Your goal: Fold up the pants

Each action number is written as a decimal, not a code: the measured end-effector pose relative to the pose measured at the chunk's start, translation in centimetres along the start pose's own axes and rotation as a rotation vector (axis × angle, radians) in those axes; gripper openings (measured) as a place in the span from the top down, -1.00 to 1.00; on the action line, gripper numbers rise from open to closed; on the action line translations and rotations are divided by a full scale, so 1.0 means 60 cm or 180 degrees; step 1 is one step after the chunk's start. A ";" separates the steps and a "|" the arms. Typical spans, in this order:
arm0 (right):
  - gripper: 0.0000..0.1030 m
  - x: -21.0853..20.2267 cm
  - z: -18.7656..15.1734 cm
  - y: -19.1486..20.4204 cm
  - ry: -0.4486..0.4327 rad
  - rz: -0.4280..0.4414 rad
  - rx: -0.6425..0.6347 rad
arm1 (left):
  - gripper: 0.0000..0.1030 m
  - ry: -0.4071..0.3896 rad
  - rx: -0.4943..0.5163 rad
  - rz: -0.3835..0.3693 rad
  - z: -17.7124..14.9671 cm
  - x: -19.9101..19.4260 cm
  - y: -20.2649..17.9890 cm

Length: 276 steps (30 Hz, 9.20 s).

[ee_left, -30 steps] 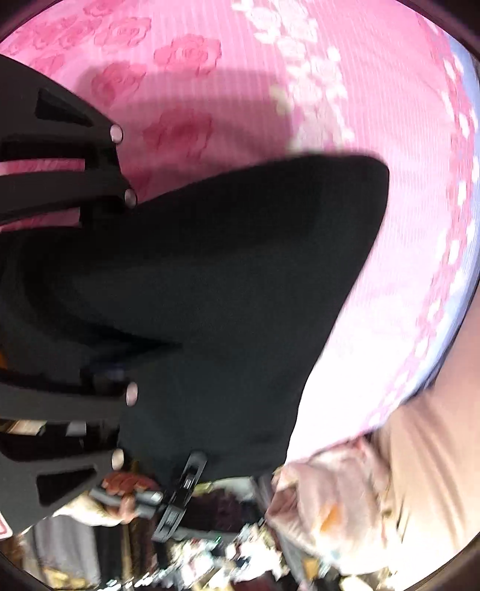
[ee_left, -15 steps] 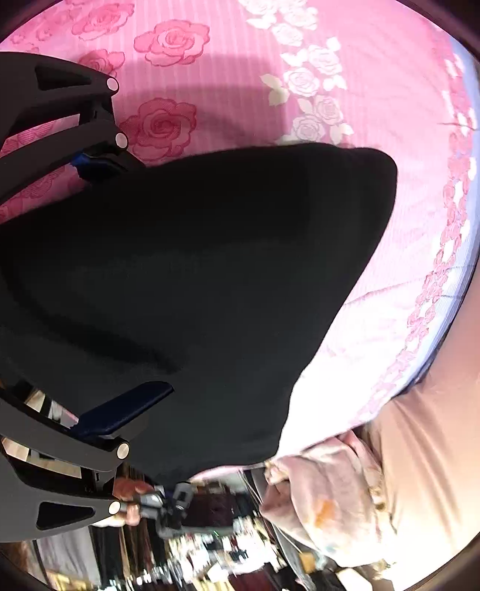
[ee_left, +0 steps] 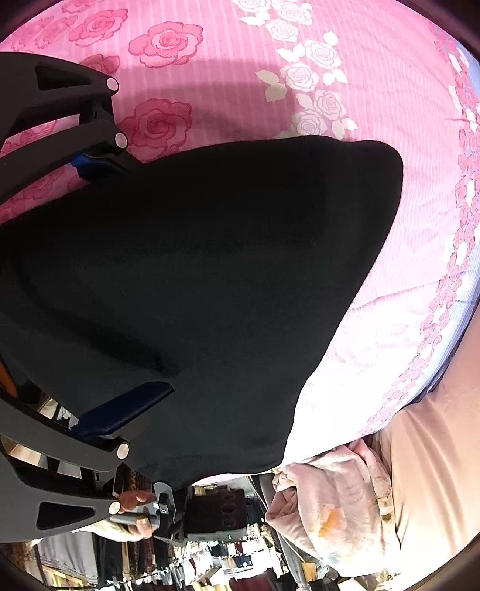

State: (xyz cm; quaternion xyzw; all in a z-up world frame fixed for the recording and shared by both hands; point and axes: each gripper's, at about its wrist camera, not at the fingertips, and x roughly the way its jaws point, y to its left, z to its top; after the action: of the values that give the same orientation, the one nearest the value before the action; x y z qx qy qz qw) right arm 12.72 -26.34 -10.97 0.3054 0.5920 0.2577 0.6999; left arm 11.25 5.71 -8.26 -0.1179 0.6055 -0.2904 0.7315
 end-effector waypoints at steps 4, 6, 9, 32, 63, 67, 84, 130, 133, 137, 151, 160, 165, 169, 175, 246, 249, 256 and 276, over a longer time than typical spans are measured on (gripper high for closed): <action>-0.76 -0.087 -0.081 0.032 -0.1198 -0.1090 -0.0514 | -0.78 -0.0031 -0.0001 -0.0040 -0.002 -0.002 0.004; -0.78 -0.077 -0.149 0.061 -0.1666 -0.1781 -0.0810 | -0.78 -0.0046 0.0014 -0.0038 -0.004 -0.002 0.003; -0.76 -0.017 -0.230 0.094 -0.2026 -0.2375 -0.1105 | -0.78 -0.0052 0.0057 0.0080 -0.005 0.000 -0.005; -0.90 0.102 -0.181 0.106 -0.2580 -0.3292 -0.1294 | -0.78 -0.0075 -0.0058 0.0142 -0.002 0.002 -0.007; -0.90 0.023 -0.308 0.083 -0.2943 -0.3394 -0.1303 | -0.90 -0.0058 0.0040 0.0358 0.003 0.017 -0.022; -0.90 0.053 -0.269 0.065 -0.2688 -0.3596 -0.1433 | -0.90 -0.0047 0.0085 0.0474 0.003 0.022 -0.031; -0.90 -0.081 -0.058 -0.057 -0.1365 -0.0154 0.0215 | -0.89 0.0109 -0.0179 0.0295 0.020 0.028 -0.027; 0.09 -0.002 0.069 -0.044 -0.1067 0.0246 0.0107 | 0.31 -0.0769 0.0781 0.1375 -0.032 -0.007 -0.157; -0.05 0.004 0.081 -0.052 -0.0950 0.0327 0.0017 | 0.22 -0.0721 0.0751 0.1391 -0.022 0.003 -0.145; -0.14 0.008 0.087 -0.040 -0.0881 0.0262 -0.0023 | 0.04 -0.0652 0.0568 0.1231 -0.012 0.009 -0.115; 0.34 -0.072 0.035 0.092 -0.1428 0.0350 -0.0473 | 0.42 -0.0993 0.0547 0.0553 -0.030 -0.109 -0.144; 0.34 -0.130 0.060 0.209 -0.1658 0.0508 -0.0886 | 0.42 -0.1500 0.0793 0.0438 -0.028 -0.251 -0.194; 0.34 -0.161 0.100 0.264 -0.1787 0.0530 -0.1124 | 0.42 -0.1801 0.0941 0.0535 -0.003 -0.317 -0.218; 0.34 -0.188 0.145 0.300 -0.1929 0.0560 -0.1278 | 0.41 -0.2029 0.1004 0.0572 0.031 -0.363 -0.230; 0.34 -0.199 0.222 0.324 -0.2046 0.0561 -0.1351 | 0.41 -0.2247 0.1039 0.0656 0.097 -0.393 -0.230; -0.80 -0.005 0.283 0.142 -0.3048 -0.1343 -0.0665 | -0.64 -0.2243 0.0353 0.2674 0.234 -0.068 -0.069; -0.79 -0.006 0.225 0.189 -0.3125 -0.1486 -0.0910 | -0.68 -0.2274 0.0425 0.2626 0.181 -0.078 -0.099; -0.90 0.008 0.148 0.253 -0.3299 -0.1654 -0.1104 | -0.68 -0.2326 0.0481 0.2564 0.087 -0.089 -0.153; -0.90 0.037 0.089 0.293 -0.3268 -0.1721 -0.1197 | -0.68 -0.2238 0.0610 0.2330 0.004 -0.088 -0.191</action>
State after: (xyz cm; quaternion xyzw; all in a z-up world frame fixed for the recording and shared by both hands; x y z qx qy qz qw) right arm 18.34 -13.42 1.03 0.1007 0.1799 -0.0091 0.9785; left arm 7.71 -0.55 2.12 0.0789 0.2953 -0.0125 0.9521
